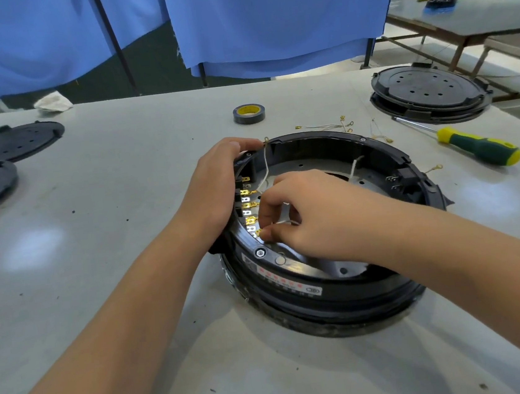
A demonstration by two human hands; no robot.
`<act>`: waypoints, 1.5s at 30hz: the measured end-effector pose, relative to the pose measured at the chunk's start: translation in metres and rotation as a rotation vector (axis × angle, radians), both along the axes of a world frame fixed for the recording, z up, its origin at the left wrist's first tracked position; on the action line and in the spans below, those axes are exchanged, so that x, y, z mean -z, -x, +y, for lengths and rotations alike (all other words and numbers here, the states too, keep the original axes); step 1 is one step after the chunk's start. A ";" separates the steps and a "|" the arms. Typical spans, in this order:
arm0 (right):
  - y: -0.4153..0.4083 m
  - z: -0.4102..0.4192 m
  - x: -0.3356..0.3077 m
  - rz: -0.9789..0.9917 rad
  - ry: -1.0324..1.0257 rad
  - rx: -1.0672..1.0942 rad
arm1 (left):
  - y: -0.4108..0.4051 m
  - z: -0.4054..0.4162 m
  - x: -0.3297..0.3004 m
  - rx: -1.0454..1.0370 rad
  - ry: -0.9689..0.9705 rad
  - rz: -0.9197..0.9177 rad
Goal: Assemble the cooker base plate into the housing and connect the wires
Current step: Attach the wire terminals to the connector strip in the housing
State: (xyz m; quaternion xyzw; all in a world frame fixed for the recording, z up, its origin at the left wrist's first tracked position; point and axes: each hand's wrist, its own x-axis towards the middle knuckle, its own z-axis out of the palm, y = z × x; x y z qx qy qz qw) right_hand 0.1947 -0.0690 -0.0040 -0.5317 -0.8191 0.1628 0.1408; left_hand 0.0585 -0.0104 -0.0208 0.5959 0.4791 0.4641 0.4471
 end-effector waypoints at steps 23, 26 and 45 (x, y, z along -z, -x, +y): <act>0.007 -0.010 -0.005 -0.108 -0.121 -0.019 | -0.001 -0.001 -0.001 -0.004 -0.006 -0.001; 0.008 -0.011 -0.005 -0.117 -0.135 -0.013 | -0.001 -0.001 -0.001 -0.007 0.000 -0.008; 0.012 -0.008 -0.003 -0.170 -0.191 -0.023 | -0.002 -0.004 -0.002 -0.020 0.019 -0.021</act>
